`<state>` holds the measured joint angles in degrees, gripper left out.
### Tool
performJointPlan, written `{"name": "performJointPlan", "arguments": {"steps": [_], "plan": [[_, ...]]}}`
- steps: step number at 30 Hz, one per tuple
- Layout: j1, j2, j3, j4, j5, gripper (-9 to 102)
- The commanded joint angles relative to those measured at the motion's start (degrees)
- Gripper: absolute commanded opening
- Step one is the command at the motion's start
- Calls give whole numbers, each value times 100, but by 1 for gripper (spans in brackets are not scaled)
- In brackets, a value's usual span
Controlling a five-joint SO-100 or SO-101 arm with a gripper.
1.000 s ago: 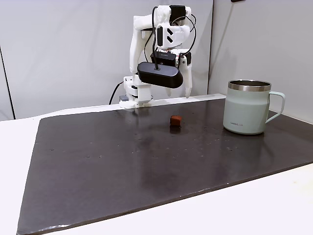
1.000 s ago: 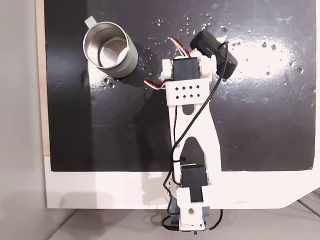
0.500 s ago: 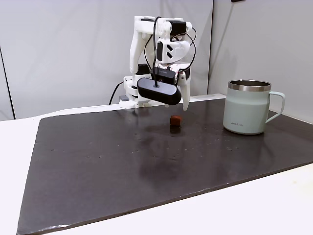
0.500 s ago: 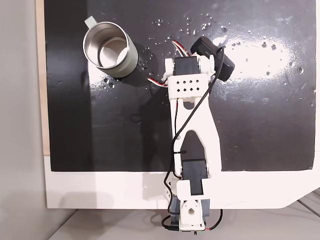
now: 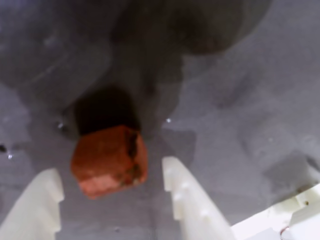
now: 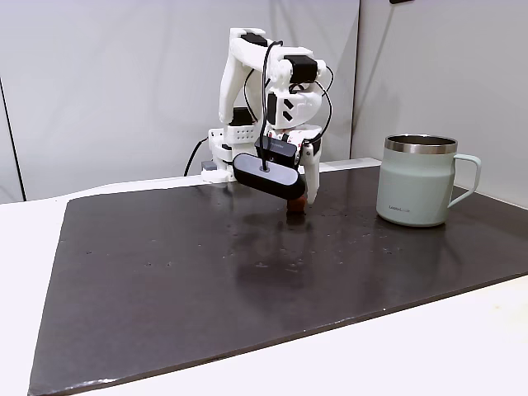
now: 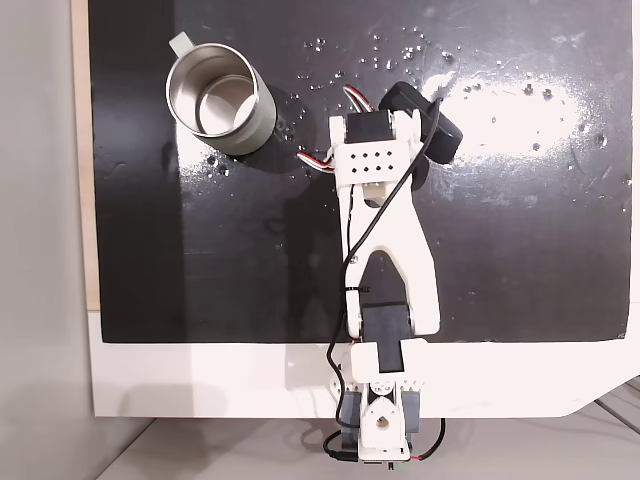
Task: Grasp a cube and put it in the cup.
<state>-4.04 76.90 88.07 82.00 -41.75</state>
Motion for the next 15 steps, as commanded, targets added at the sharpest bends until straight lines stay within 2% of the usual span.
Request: {"name": "performJointPlan", "arguments": {"steps": [1, 15], "plan": [[-18, 62, 132, -202, -97, 22], [-18, -220, 343, -571, -123, 21]]}}
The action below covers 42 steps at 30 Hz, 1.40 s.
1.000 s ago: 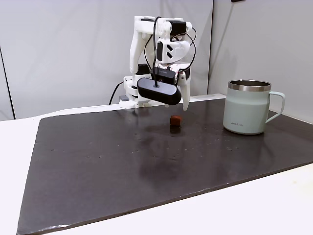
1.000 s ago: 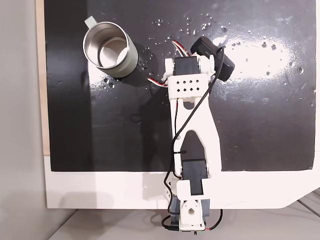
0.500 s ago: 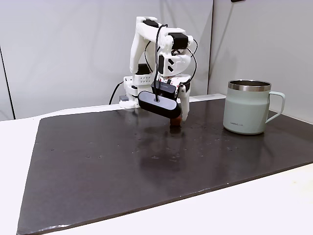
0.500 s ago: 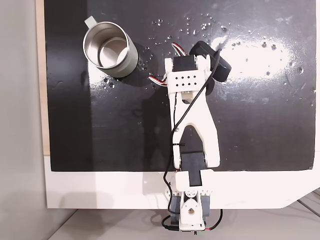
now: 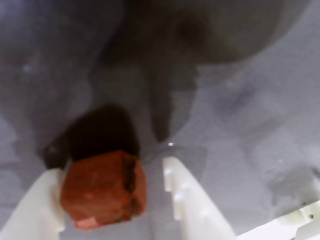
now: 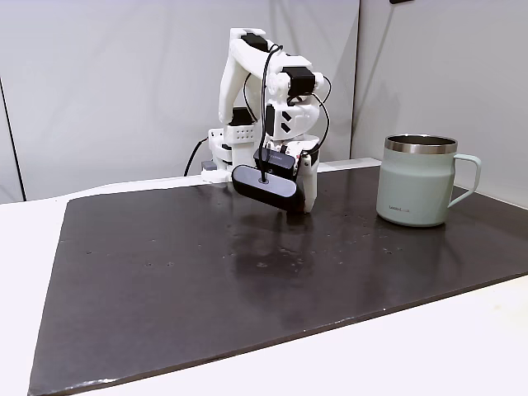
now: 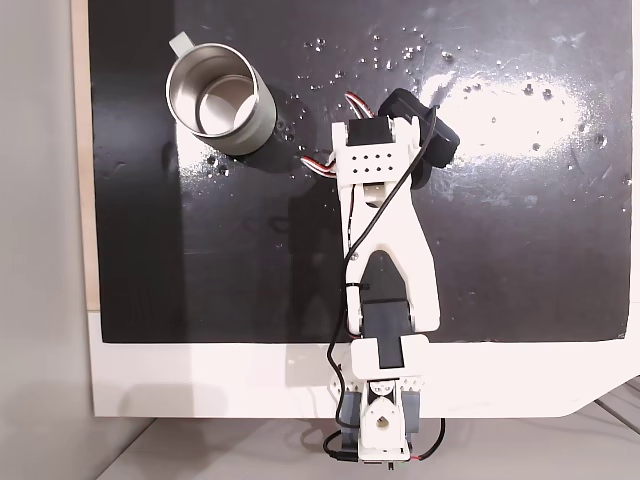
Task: Grasp a cube and put it in the cup.
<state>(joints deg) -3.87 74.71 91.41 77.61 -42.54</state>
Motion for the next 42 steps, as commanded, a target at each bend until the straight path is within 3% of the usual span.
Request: {"name": "performJointPlan", "arguments": {"steps": [1, 14, 22, 42], "plan": [[-35, 0, 9, -141, -44, 20], [-26, 35, 9, -202, 35, 4], [-70, 475, -18, -44, 105, 4], [-193, 2619, -1538, 1881, 369, 4]]}}
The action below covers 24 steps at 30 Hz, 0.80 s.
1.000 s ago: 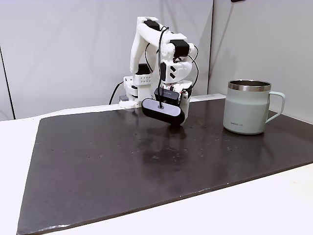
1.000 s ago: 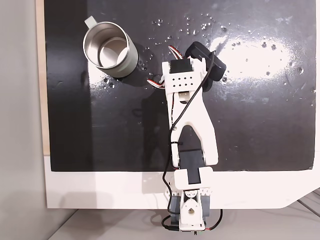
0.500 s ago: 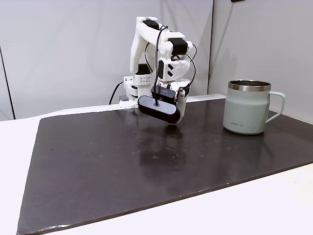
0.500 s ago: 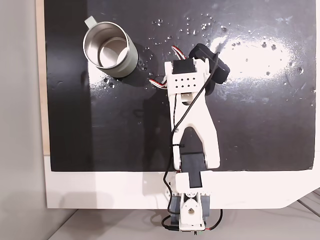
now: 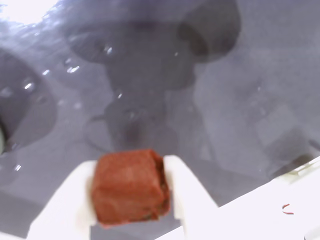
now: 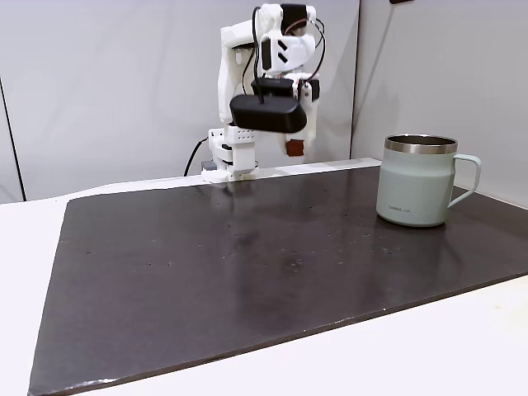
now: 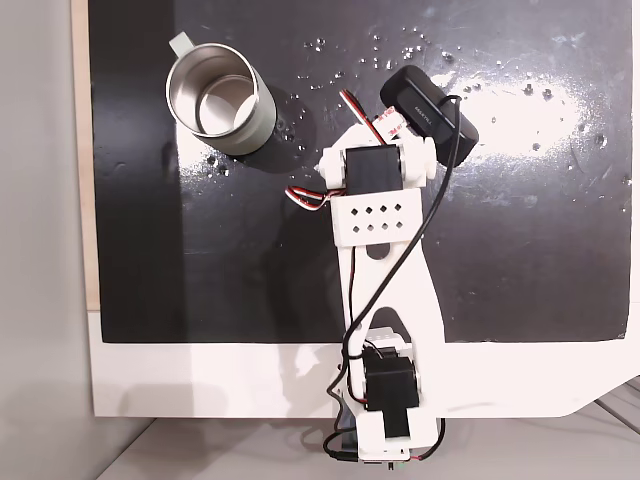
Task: Grasp a cube and put it in the cup.
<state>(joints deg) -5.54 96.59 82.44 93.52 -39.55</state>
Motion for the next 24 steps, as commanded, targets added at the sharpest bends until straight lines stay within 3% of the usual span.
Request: {"name": "performJointPlan", "arguments": {"steps": [1, 6, 15, 24], "plan": [[-26, 475, -826, 413, 88, 4], [-26, 571, -1837, 896, 105, 4], [-26, 554, -2197, 923, 114, 4], [-396, -976, -4025, 914, 879, 4]]}}
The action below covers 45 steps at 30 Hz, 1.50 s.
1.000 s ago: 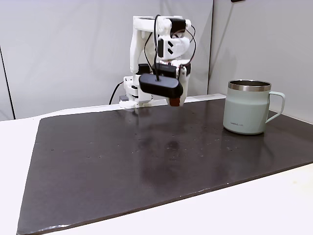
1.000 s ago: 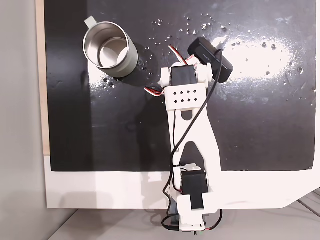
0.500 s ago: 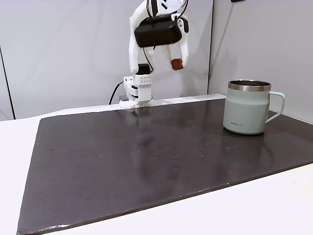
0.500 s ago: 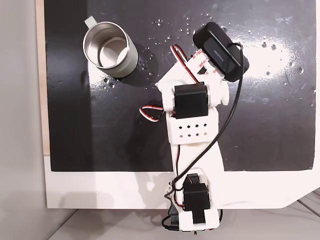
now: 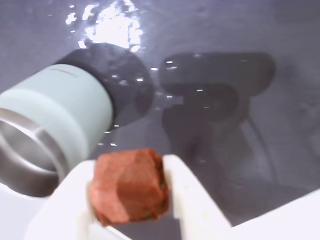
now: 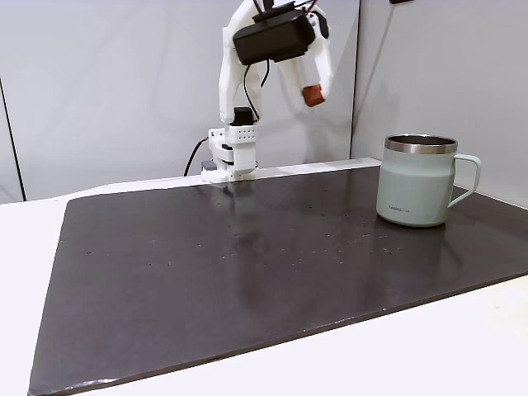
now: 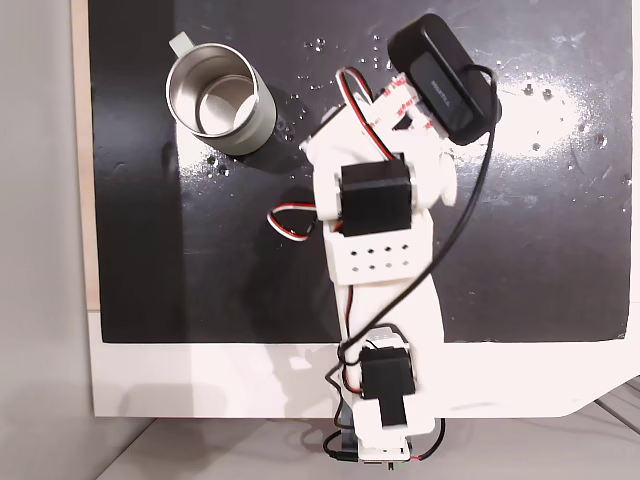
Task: Grasp a cube and put it in the cup.
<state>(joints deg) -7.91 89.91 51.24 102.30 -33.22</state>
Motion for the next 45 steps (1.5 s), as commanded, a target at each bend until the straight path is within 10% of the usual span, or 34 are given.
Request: {"name": "performJointPlan", "arguments": {"steps": [1, 37, 45], "plan": [[-220, -527, -1187, 35, 369, 4], [-1749, -4113, -5388, -18, 1846, 5], [-1679, -4061, -5432, 35, 2030, 27]]}}
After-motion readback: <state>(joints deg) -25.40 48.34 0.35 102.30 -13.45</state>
